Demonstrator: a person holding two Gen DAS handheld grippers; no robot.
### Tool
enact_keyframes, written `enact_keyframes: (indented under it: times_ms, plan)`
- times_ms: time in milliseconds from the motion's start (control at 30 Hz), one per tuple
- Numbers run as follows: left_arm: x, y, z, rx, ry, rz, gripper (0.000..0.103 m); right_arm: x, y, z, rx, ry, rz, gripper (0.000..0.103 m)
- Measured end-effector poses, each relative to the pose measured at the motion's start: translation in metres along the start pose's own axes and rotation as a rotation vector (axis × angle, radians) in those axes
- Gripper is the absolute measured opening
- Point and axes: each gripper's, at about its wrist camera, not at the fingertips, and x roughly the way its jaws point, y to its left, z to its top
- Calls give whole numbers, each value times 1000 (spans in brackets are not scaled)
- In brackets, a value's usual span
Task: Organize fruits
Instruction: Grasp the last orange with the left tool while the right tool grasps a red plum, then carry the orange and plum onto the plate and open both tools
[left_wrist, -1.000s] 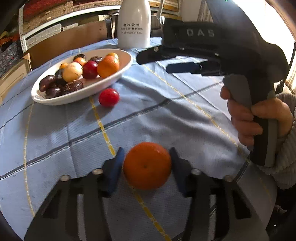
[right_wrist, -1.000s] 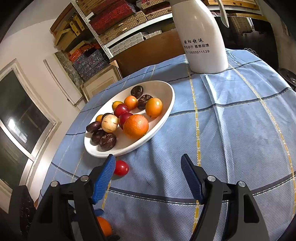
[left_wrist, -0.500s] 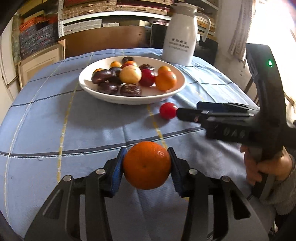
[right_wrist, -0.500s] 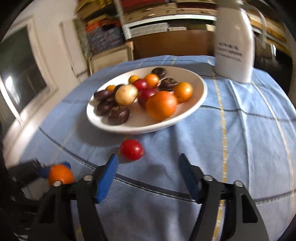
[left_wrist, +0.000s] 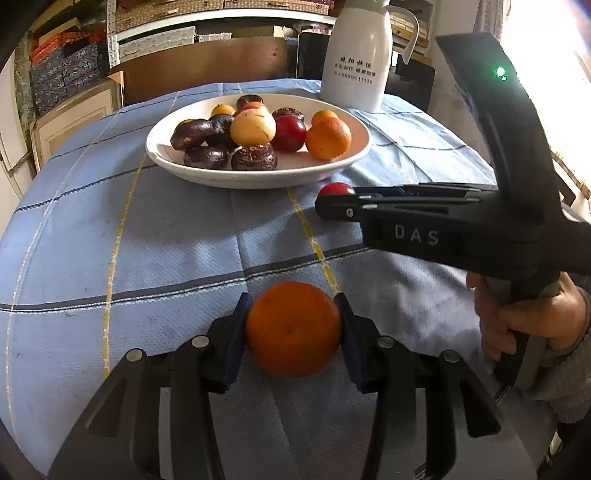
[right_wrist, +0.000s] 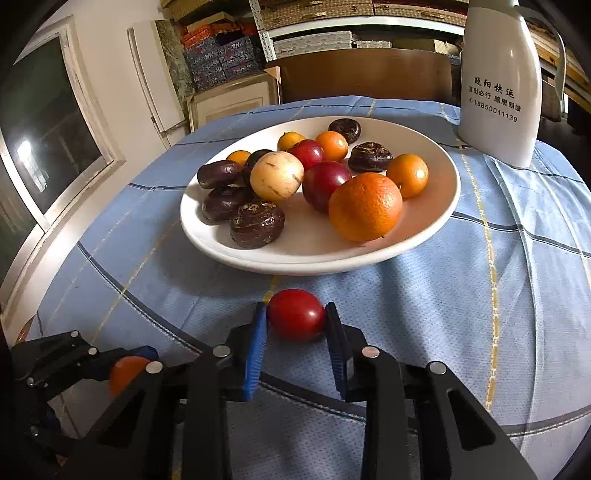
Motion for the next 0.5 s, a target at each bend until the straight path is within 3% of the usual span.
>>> enact_keyframes:
  times_ms: [300, 500]
  plan:
    - [-1, 4, 0, -20, -2, -15, 44, -15, -6, -9, 19, -19, 15, 31]
    - [-13, 7, 1, -39, -57, -6, 44, -43, -13, -25, 60, -71, 28, 31]
